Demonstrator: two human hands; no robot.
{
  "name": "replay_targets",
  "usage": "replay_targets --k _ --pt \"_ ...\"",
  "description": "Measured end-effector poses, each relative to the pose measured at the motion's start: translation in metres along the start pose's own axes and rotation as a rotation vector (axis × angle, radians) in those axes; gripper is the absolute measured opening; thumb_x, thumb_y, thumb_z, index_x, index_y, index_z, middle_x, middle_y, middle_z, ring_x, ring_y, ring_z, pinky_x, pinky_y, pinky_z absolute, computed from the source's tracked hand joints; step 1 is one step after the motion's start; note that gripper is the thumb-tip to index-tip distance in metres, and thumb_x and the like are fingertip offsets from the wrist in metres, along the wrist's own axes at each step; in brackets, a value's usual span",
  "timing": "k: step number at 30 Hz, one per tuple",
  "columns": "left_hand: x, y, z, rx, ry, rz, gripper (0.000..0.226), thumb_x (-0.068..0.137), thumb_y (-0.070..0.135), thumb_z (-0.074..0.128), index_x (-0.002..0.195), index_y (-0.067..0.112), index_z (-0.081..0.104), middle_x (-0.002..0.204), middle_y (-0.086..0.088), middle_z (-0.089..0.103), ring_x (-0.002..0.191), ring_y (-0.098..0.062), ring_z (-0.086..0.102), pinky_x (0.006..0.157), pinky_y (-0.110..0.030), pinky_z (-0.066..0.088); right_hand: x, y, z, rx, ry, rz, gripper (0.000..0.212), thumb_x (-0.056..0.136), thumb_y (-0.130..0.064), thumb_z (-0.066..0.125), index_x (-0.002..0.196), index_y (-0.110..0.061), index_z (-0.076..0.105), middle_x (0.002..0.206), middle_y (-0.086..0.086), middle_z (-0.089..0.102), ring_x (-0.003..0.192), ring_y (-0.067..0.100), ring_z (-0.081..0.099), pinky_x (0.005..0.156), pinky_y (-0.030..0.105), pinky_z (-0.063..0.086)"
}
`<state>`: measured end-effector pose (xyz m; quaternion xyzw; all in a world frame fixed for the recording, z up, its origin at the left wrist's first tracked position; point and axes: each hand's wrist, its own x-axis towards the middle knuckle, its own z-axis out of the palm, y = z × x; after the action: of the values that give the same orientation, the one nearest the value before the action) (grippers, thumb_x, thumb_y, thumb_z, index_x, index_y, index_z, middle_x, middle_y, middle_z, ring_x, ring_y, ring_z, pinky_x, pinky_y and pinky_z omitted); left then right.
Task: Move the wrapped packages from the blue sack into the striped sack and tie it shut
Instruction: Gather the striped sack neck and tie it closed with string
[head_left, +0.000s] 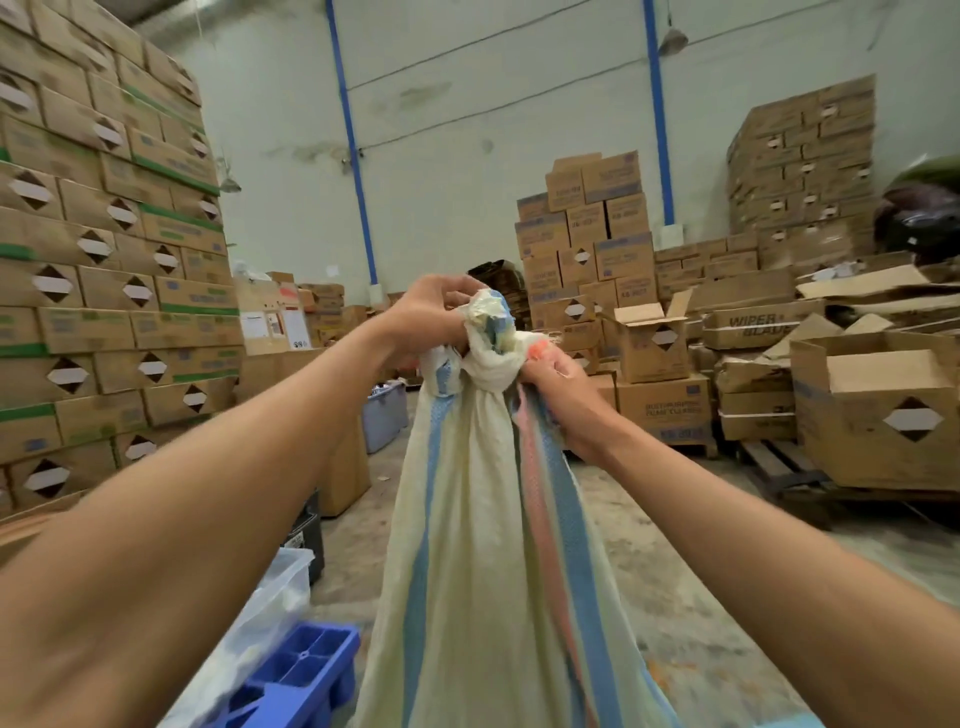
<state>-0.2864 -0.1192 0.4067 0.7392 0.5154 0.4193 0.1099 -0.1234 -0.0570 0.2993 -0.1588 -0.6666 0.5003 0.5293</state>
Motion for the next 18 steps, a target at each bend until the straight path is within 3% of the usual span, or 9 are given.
replay_targets --k 3,6,8,11,13,14,16,18 --pt "0.003 -0.004 0.007 -0.167 0.032 0.003 0.049 0.067 -0.011 0.064 0.107 0.017 0.069 0.108 -0.010 0.071 0.099 -0.025 0.070 0.074 -0.034 0.058 0.009 0.006 -0.002 0.015 -0.119 0.073 0.081 0.072 -0.035 0.083 0.138 -0.019 0.039 0.128 0.014 0.060 0.113 0.029 0.064 0.099 0.049 0.051" --pt "0.004 -0.002 0.003 -0.240 -0.008 0.027 0.061 0.067 -0.026 0.047 0.106 0.016 0.068 0.110 -0.013 0.072 0.100 -0.028 0.070 0.071 -0.033 0.057 0.008 0.003 -0.001 -0.032 -0.149 0.082 0.099 0.064 -0.039 0.088 0.141 -0.024 0.028 0.129 0.010 0.058 0.109 0.021 0.067 0.092 0.038 0.055" --pt "0.007 0.001 -0.002 -0.241 -0.016 0.076 0.064 0.070 -0.028 0.049 0.111 0.017 0.067 0.109 -0.013 0.072 0.094 -0.023 0.071 0.068 -0.029 0.056 0.009 -0.001 0.002 -0.049 -0.067 0.023 0.096 0.064 -0.043 0.089 0.139 -0.021 0.034 0.126 0.006 0.061 0.108 0.017 0.067 0.092 0.036 0.056" --pt "0.014 -0.003 -0.005 0.028 0.180 0.190 0.046 0.067 -0.004 0.075 0.103 0.025 0.069 0.100 -0.004 0.073 0.087 -0.020 0.072 0.070 -0.032 0.059 0.013 -0.010 0.009 -0.044 0.101 -0.055 0.060 0.070 -0.034 0.086 0.122 -0.019 0.060 0.114 0.001 0.070 0.103 0.016 0.068 0.091 0.036 0.056" --pt "0.016 -0.015 -0.003 0.295 0.333 0.073 0.032 0.073 0.013 0.076 0.100 0.026 0.068 0.089 0.004 0.072 0.077 -0.014 0.071 0.068 -0.032 0.060 0.016 -0.011 0.013 -0.039 0.214 -0.093 0.043 0.071 -0.032 0.086 0.109 -0.024 0.066 0.108 -0.001 0.072 0.100 0.015 0.068 0.089 0.035 0.057" --pt "0.014 -0.021 0.000 0.307 0.310 -0.053 0.021 0.080 0.016 0.071 0.100 0.020 0.067 0.084 0.004 0.069 0.069 -0.012 0.068 0.063 -0.031 0.058 0.016 -0.012 0.014 -0.033 0.256 -0.113 0.038 0.071 -0.031 0.086 0.104 -0.026 0.067 0.106 -0.002 0.072 0.099 0.014 0.069 0.088 0.033 0.057" --pt "0.006 -0.032 0.006 -0.015 0.120 -0.385 0.008 0.092 0.013 0.057 0.094 0.010 0.064 0.076 -0.003 0.062 0.058 -0.011 0.059 0.057 -0.028 0.054 0.015 -0.014 0.017 -0.025 0.248 -0.100 0.039 0.070 -0.032 0.087 0.103 -0.025 0.068 0.104 -0.002 0.072 0.097 0.013 0.069 0.085 0.030 0.057" --pt "-0.001 -0.038 0.002 -0.330 0.020 -0.580 0.010 0.096 0.011 0.054 0.090 0.011 0.062 0.072 -0.002 0.061 0.063 -0.010 0.057 0.064 -0.024 0.054 0.012 -0.014 0.019 -0.075 0.174 -0.061 0.048 0.070 -0.035 0.086 0.112 -0.020 0.067 0.105 -0.002 0.072 0.098 0.013 0.069 0.085 0.029 0.056"
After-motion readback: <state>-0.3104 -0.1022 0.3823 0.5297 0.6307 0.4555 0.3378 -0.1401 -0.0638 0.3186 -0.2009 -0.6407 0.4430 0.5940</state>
